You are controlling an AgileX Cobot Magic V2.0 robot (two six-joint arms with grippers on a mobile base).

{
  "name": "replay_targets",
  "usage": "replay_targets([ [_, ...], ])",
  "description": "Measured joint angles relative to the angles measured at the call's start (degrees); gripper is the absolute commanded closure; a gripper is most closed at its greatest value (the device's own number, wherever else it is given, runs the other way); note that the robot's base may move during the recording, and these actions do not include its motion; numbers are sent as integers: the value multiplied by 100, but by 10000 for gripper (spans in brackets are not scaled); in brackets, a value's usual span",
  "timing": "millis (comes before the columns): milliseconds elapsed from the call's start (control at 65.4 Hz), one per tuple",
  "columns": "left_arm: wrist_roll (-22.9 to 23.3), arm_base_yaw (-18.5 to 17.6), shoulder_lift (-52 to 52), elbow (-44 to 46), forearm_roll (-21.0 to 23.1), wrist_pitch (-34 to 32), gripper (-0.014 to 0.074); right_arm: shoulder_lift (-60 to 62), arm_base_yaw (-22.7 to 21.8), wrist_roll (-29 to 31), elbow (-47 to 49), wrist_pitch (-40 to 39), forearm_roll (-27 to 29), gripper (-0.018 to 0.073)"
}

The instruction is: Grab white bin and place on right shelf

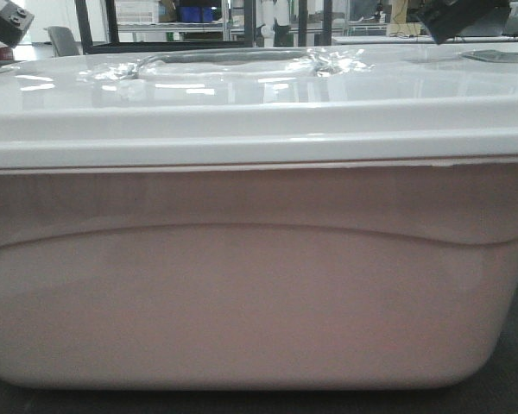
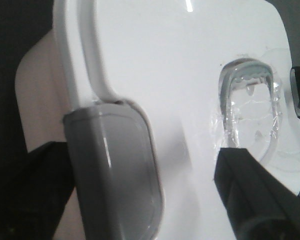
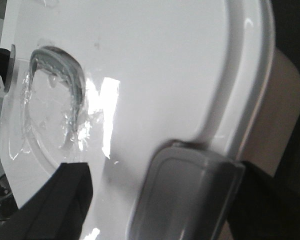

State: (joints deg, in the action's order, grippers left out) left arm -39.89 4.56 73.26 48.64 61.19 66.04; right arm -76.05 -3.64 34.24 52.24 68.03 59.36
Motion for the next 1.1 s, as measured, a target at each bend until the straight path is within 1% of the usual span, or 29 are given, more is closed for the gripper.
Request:
replay_targets([
  [229,14,0,0,0,-23,46,160,-3,0,-26,0,0,10,-48],
  [489,14,0,0,0,-181,135,249,-3,0,-163,0,0,-13,-48],
  [688,14,0,0,0,-258,157,251,-3,0,-195,0,0,-46,-48],
  [1101,14,0,0,0,-260,159,251,-3,0,-210,0,0,-57,-48],
])
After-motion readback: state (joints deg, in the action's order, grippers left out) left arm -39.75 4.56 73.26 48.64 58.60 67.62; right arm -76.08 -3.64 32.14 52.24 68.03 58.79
